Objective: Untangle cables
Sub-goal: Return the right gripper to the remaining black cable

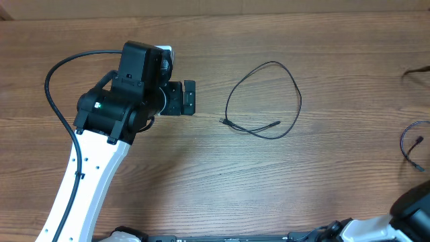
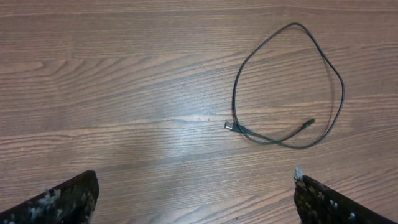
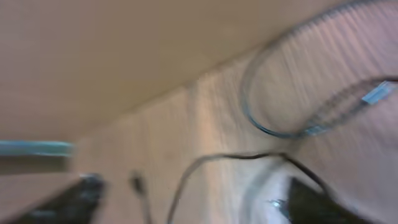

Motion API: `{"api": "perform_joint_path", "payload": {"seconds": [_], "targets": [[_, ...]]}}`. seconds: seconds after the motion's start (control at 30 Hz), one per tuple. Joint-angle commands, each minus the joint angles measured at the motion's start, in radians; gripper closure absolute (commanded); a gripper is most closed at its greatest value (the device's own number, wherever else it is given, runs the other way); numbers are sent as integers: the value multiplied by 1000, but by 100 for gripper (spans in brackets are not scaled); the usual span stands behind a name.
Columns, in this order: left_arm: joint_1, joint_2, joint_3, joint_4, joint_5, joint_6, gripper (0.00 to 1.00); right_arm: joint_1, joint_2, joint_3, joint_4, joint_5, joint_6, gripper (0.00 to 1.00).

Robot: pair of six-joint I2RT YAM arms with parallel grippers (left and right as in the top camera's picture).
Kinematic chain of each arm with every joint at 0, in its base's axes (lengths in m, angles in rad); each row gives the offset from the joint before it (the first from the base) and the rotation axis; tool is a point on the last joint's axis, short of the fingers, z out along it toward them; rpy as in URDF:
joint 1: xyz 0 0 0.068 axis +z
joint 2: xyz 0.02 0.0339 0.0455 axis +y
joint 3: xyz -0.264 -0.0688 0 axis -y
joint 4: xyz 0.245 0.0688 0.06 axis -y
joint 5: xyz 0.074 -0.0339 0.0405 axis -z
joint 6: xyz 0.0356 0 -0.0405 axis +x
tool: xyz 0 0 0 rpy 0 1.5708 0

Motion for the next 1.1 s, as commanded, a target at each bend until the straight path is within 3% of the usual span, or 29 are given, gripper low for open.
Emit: {"api": "perform_joint_path", "payload": {"seconds": [0.0,0.1,0.43,0.7,1.07], "targets": [[4,-10,5,0,8,-3,0,-4,31,23,-41,2,3,0],[4,-10,5,0,8,-3,0,-4,35,23,-79,-43,-2,0],[4,-10,5,0,8,-3,0,9,18,23,-61,-448,-257,0],[4,-10,5,0,8,-3,0,104,-10,23,-64,-628,-543,0],[4,-10,5,0,8,-3,0,358,-4,14,-67,-651,-814,0]]}}
